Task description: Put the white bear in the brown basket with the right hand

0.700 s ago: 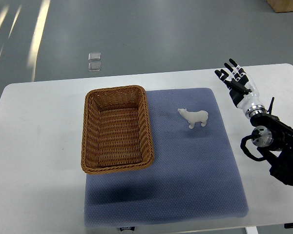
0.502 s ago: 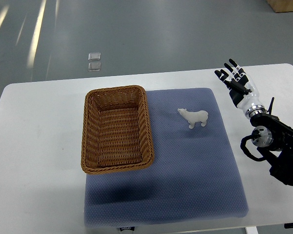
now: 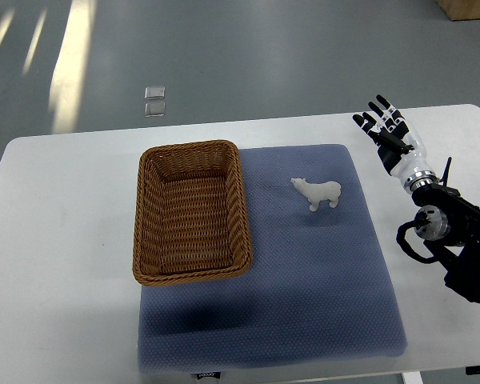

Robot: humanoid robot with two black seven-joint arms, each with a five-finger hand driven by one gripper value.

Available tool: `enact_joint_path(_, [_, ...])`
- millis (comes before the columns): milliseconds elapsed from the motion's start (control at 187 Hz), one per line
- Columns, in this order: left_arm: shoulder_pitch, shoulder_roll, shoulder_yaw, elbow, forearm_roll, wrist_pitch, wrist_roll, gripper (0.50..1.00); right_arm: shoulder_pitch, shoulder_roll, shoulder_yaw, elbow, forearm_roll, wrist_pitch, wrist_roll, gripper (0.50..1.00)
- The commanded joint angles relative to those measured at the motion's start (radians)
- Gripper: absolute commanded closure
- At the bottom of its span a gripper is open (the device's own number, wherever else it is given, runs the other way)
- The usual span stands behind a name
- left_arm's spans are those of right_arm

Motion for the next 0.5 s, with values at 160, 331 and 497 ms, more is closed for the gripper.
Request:
enact_joint_path(160, [0.0, 0.0, 0.0, 0.0, 0.0, 0.002, 0.0, 0.5, 0.002, -0.002, -0.003, 0.002, -0.005, 0.025, -0.002, 0.585])
enact_joint_path(331, [0.0, 0.0, 0.0, 0.0, 0.0, 0.002, 0.0, 0.5, 0.006, -0.003, -0.005, 0.002, -0.026, 0.041, -0.002, 0.585])
enact_joint_path(497, [0.0, 0.0, 0.0, 0.0, 0.0, 0.002, 0.0, 0.5, 0.008, -0.003, -0.008, 0.002, -0.091, 0.044, 0.005, 0.585])
